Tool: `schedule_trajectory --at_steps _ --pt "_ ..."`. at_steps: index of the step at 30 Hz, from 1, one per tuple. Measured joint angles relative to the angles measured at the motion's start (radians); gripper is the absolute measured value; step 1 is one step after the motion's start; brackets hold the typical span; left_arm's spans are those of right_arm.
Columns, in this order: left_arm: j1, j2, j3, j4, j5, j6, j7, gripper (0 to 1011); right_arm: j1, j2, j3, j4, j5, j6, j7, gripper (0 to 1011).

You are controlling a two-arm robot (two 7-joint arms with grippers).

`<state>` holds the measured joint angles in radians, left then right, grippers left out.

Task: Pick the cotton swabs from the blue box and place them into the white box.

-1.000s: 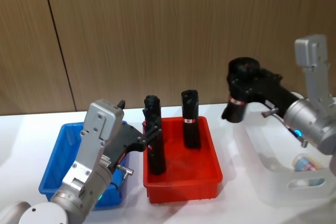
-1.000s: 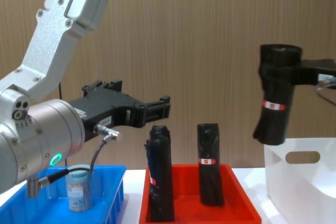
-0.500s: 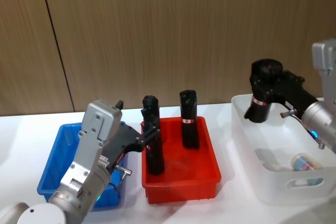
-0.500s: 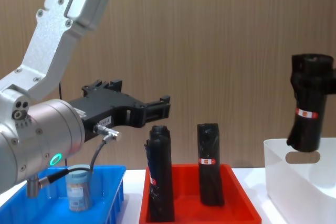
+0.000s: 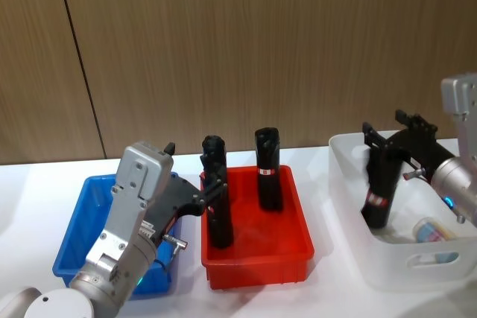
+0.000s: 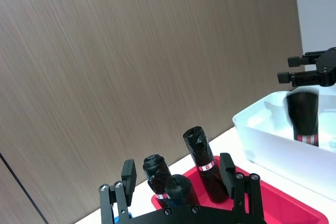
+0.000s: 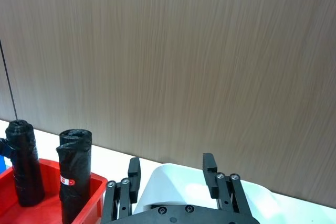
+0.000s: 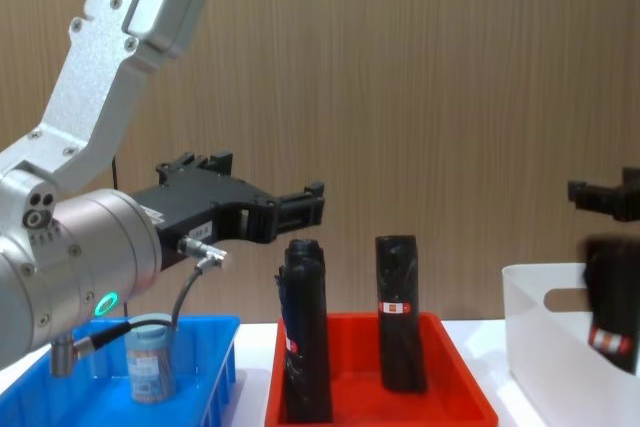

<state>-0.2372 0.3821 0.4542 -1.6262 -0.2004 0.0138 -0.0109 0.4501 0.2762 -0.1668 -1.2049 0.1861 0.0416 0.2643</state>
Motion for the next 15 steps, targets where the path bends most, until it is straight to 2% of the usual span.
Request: schedule_trajectory --at_steps 4,6,11,15 --pt "0.0 0.0 0.0 0.0 0.0 0.0 0.0 1004 0.002 -0.001 -0.002 0.014 -0.003 -0.007 -0.001 805" --pt "0.0 0.0 0.0 0.0 0.0 0.0 0.0 1004 0.002 -0.001 -0.002 0.017 -0.004 -0.01 -0.001 898" --pt "0.0 0.0 0.0 0.0 0.0 0.0 0.0 1004 0.001 -0.002 -0.003 0.022 -0.006 -0.016 -0.002 1000" --pt "0.0 0.0 0.0 0.0 0.0 0.0 0.0 1004 0.001 -0.002 -0.004 0.025 -0.007 -0.019 -0.002 1002"
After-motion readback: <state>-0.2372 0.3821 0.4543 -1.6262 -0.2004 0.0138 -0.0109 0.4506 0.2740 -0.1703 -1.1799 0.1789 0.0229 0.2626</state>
